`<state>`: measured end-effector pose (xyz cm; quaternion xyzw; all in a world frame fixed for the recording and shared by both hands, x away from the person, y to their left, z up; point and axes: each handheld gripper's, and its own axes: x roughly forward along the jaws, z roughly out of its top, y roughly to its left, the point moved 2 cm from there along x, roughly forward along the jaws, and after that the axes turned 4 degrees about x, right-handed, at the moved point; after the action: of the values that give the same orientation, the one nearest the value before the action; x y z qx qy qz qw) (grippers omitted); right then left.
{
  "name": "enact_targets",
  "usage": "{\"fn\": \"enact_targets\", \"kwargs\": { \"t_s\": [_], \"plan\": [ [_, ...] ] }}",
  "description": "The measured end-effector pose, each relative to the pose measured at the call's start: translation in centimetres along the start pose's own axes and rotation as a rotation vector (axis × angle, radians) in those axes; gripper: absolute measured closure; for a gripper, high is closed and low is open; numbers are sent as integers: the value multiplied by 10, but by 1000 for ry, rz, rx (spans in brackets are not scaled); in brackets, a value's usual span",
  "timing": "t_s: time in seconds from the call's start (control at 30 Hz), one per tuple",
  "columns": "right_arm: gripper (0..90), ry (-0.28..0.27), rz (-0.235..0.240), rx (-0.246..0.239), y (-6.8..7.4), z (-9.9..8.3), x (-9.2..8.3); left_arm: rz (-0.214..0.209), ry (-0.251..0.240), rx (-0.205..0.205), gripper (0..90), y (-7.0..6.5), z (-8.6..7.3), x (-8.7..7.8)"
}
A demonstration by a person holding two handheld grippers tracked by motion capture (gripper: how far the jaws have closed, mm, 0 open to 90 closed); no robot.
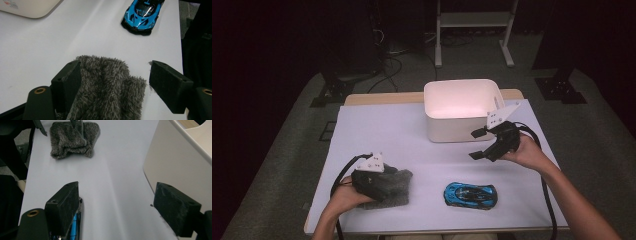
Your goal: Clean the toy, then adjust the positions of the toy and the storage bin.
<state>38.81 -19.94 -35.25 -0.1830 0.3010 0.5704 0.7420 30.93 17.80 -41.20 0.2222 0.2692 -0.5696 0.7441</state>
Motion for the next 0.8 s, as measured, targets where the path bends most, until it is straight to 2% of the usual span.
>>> {"fn": "enact_targets", "kwargs": {
  "t_s": [0.43, 0.8],
  "plan": [
    [192, 20, 16, -1, -6, 3, 7, 8, -6, -13, 222, 3, -1, -1],
    [196, 17, 2, -5, -8, 7, 1, 0, -2, -4, 202, 3, 0, 0]
  ]
}}
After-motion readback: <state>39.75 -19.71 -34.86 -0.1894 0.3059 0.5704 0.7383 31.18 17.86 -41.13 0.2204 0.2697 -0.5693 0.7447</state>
